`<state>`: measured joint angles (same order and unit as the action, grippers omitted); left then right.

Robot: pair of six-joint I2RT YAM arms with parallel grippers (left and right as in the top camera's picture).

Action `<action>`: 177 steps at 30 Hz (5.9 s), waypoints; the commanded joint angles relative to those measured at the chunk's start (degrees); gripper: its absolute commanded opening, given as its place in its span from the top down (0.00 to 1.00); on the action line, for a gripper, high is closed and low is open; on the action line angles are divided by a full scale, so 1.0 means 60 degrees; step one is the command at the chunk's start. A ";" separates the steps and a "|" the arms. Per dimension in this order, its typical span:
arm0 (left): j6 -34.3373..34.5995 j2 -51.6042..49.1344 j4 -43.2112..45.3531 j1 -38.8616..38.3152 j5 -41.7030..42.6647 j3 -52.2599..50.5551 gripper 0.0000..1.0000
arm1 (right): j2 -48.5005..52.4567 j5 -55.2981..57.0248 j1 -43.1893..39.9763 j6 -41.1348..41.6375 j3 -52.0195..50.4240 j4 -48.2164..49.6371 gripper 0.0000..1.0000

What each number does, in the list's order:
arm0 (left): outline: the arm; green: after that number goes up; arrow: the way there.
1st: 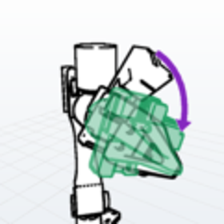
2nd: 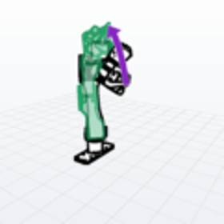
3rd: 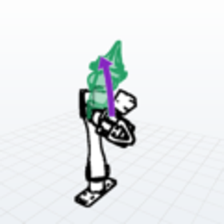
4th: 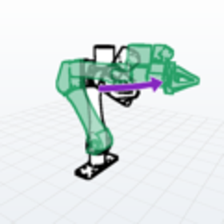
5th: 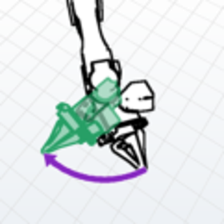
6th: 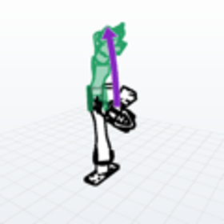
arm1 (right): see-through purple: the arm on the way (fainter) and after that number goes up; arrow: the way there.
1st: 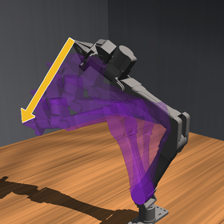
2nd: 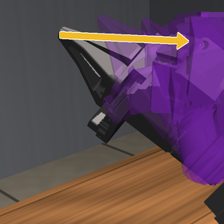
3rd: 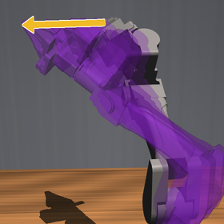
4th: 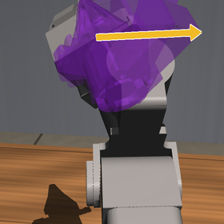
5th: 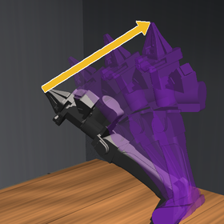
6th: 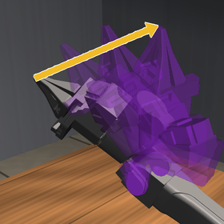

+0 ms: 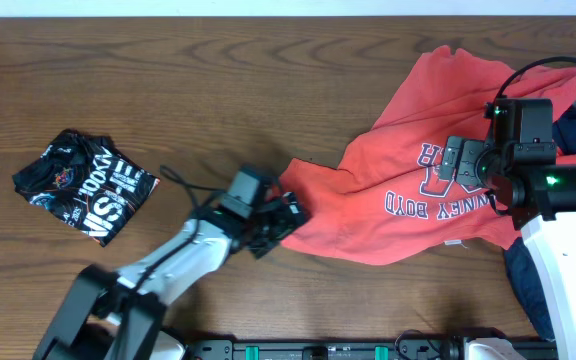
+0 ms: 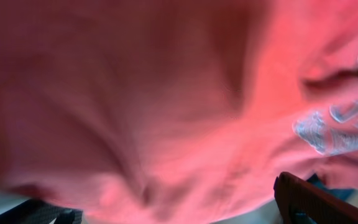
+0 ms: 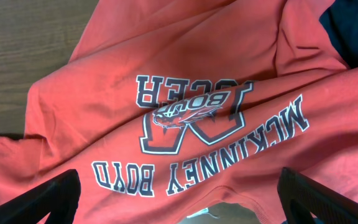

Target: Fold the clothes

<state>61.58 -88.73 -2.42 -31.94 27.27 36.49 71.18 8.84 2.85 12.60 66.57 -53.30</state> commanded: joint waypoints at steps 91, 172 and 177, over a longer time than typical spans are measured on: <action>-0.2167 0.1803 -0.6550 0.2590 -0.0153 0.0353 0.02 | -0.0040 -0.0015 -0.0117 0.0033 0.0036 -0.0270 0.01; -0.5584 0.5508 -0.8408 0.8633 -0.1566 -0.0943 0.94 | 0.7442 -0.0871 -0.0732 0.3963 0.0011 0.2565 0.50; -0.5584 0.5508 -0.8408 0.8633 -0.1566 -0.0943 0.94 | 0.7402 -0.0874 -0.0998 0.3891 0.0011 0.2218 0.49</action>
<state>28.47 -55.51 -52.64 19.46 19.31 29.87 111.66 4.60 -1.43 35.57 68.90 -38.33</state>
